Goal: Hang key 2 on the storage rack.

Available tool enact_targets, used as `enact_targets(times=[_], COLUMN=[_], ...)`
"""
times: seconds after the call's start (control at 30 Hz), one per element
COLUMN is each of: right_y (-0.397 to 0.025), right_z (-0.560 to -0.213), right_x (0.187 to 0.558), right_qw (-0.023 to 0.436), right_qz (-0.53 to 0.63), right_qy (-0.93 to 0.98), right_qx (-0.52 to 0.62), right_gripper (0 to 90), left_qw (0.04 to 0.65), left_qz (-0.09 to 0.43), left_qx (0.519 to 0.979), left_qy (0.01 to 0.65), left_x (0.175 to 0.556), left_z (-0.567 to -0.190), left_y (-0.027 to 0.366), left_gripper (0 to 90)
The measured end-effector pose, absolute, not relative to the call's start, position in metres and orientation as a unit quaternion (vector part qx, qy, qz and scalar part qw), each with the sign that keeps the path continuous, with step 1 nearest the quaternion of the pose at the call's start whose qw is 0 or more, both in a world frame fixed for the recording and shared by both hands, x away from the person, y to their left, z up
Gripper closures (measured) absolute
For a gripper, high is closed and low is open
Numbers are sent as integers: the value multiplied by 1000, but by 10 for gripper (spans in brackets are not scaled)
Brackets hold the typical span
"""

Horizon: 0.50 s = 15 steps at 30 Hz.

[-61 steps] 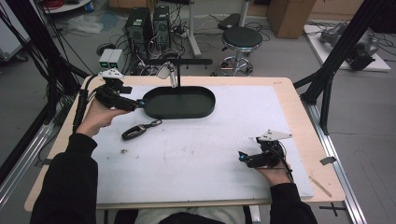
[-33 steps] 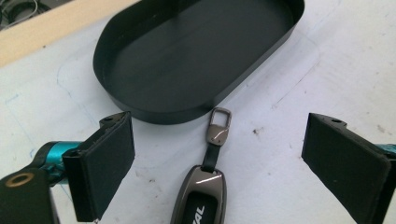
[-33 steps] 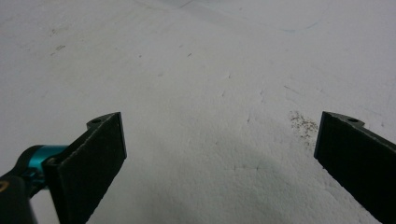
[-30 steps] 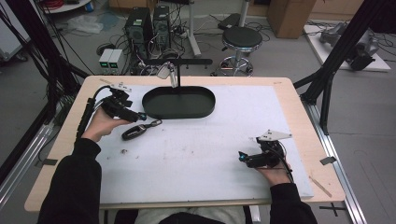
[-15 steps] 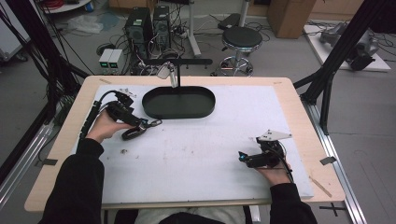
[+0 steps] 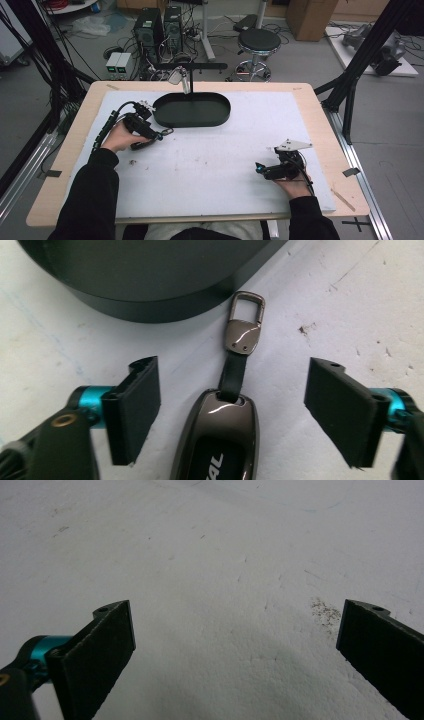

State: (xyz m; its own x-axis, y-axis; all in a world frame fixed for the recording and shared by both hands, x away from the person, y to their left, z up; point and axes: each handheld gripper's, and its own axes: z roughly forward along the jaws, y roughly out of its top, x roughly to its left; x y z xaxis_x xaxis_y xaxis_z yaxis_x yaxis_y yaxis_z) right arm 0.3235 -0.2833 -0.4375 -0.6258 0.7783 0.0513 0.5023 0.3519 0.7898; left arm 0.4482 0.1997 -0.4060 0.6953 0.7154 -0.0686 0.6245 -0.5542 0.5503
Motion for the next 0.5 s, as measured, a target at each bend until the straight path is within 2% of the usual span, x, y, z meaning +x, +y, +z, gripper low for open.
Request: enact_targets(times=[0.1,0.17,0.27,0.5], right_y=[-283,-283,-283,-283], right_z=[-438,-438,-438,-438], right_x=[323,324,324,324], right_qw=[168,169,169,168], right_qz=[406,406,405,404], right_qy=[805,806,807,808], right_qx=[398,396,395,394], right_gripper=[14,14,14,14], left_qw=[272,271,259,245], left_qz=[83,77,91,90], left_qx=[881,884,885,889], left_qy=[377,372,376,375], left_x=[448,448,447,448], left_z=[-407,-408,-408,-415], left_y=[197,197,195,191], left_gripper=[348,491,576,578])
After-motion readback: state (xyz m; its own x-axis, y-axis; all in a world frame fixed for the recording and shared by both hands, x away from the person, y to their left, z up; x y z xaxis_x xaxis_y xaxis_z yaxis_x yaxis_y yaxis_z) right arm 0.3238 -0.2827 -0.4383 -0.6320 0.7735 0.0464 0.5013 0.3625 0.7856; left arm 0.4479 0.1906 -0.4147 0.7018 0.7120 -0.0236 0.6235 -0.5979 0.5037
